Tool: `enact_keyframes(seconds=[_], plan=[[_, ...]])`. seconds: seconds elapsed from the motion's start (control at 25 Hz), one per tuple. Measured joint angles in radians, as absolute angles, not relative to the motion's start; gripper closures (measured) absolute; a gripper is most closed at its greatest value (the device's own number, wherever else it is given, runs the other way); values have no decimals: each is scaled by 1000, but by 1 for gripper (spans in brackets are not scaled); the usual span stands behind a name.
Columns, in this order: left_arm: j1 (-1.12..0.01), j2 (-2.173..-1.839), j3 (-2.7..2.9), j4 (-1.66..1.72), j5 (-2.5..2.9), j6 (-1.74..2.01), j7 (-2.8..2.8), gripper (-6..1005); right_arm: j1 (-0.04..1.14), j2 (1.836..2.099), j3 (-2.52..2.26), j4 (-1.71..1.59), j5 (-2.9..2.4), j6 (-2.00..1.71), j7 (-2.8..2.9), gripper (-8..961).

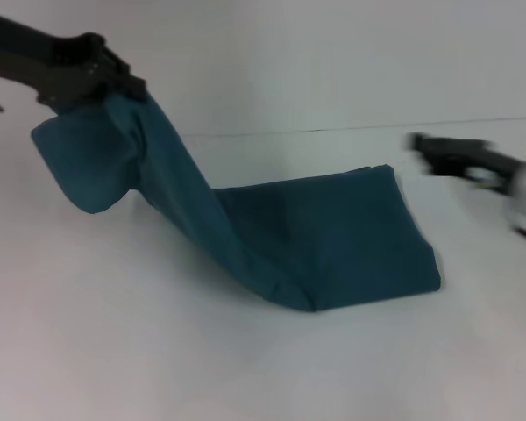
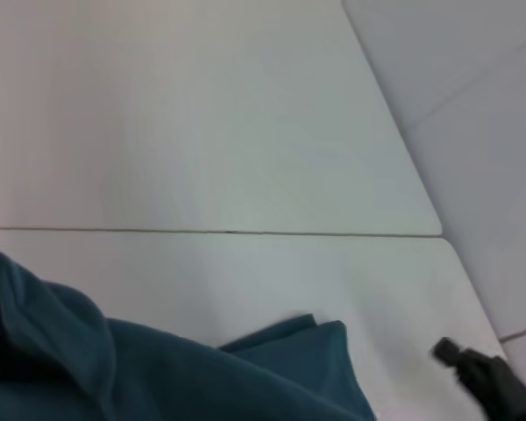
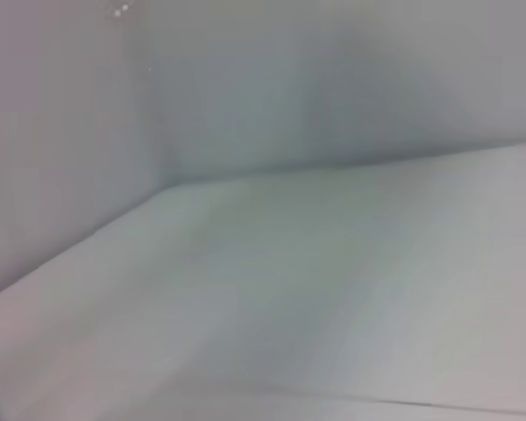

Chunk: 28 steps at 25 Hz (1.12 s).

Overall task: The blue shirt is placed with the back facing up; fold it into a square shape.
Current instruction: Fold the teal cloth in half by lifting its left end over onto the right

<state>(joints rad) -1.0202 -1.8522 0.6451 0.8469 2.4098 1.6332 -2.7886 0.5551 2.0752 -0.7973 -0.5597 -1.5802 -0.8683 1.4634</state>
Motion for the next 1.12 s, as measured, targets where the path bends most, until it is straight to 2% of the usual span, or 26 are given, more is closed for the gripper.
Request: enact_keyframes(seconds=[0.28,0.44,0.64,0.96,1.12], plan=[[-1119,-1868,691,787,2401,1600,-2789,848,378,2009,-576,-606,-1564,-976,1521,952],[-1188,-1894,725,758,2400,1564,-2784,849,329,1998,-491,-605,-1567,-1010,1522,952],[-1263,-1969,797,734,2400,1493,-2758,846,298,1996,-464,-607,-1568,-1023,1529,952],[-1320,-2139,989,716,2406,1255,-2752,841,298,2002,-459,-616,-1570,-1047,1556,952],[-1323,-2171,1046,655,2388,1159,-2754,839,306,2007,-461,-617,-1569,-1057,1560,951]])
